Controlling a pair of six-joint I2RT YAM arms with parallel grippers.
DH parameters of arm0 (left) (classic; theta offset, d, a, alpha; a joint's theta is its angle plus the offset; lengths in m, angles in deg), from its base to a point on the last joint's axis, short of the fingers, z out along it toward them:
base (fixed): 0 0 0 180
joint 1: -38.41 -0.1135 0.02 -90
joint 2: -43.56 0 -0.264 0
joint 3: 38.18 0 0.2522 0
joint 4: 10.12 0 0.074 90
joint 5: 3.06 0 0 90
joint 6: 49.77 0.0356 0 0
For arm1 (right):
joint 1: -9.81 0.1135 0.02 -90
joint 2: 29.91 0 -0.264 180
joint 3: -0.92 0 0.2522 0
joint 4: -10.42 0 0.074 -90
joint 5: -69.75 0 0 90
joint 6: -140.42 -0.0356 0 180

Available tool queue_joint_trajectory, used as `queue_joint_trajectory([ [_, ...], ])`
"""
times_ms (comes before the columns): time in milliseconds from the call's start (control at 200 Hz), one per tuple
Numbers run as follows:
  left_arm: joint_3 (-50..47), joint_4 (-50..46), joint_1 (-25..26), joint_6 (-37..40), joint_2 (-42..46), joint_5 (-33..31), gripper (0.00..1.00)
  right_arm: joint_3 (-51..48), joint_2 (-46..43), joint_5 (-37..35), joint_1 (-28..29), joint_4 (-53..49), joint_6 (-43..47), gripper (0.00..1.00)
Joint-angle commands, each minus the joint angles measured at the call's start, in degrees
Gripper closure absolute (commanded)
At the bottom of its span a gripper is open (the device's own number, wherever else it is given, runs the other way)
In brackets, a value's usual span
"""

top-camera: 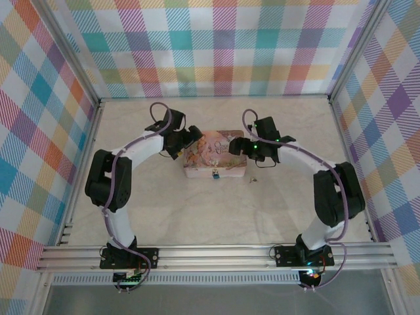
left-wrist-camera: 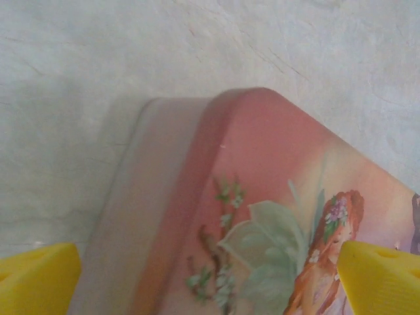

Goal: Unlock the padlock with the key

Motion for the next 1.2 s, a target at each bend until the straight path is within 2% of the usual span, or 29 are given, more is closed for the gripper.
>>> queue_joint_trajectory([
  [0, -1.32, -2.06, -1.58, 2.74, 5.61, -1.51, 0.00, -2.09, -5.51, -4.86, -0.53, -2.07, 0.27, 0.14],
  [170, -3.52, -6.48, -1.53, 6.66, 10.91, -3.33, 0.00, -3.38, -11.71, -13.39, -1.02, -10.07, -2.20, 0.14],
  [330, -8.35, -9.10, 0.05, 9.58, 17.57, -1.56, 0.01, -2.55, -13.58, -12.56, -2.25, -19.05, -3.50, 0.19],
  [495, -12.38, -12.29, 6.01, 11.84, 24.03, 0.10, 0.07, -3.58, -13.12, -11.06, -3.49, -22.59, -2.13, 0.31],
  [535, -13.22, -12.85, 7.76, 11.93, 25.04, 0.00, 0.10, -3.81, -12.62, -10.41, -3.69, -22.60, -1.63, 0.32],
  [590, -14.56, -12.98, 10.27, 11.50, 25.99, -0.14, 0.25, -3.96, -11.54, -9.83, -3.95, -22.55, -0.98, 0.33],
  [625, -15.44, -12.47, 12.01, 11.06, 26.46, -0.09, 0.28, -3.84, -10.54, -9.51, -4.03, -22.67, -0.63, 0.33],
  [785, -18.65, -7.82, 20.10, 9.32, 26.58, 1.32, 0.20, -3.31, -5.92, -8.57, -4.07, -22.44, 0.97, 0.36],
  [995, -17.27, -5.50, 29.26, 8.77, 22.46, -0.20, 0.21, -3.11, -1.17, -7.45, -4.06, -21.28, 1.88, 0.45],
  [1195, -14.68, -6.49, 32.52, 8.54, 17.38, -1.94, 0.21, -1.87, 2.82, -6.48, -4.07, -21.19, 2.02, 0.53],
])
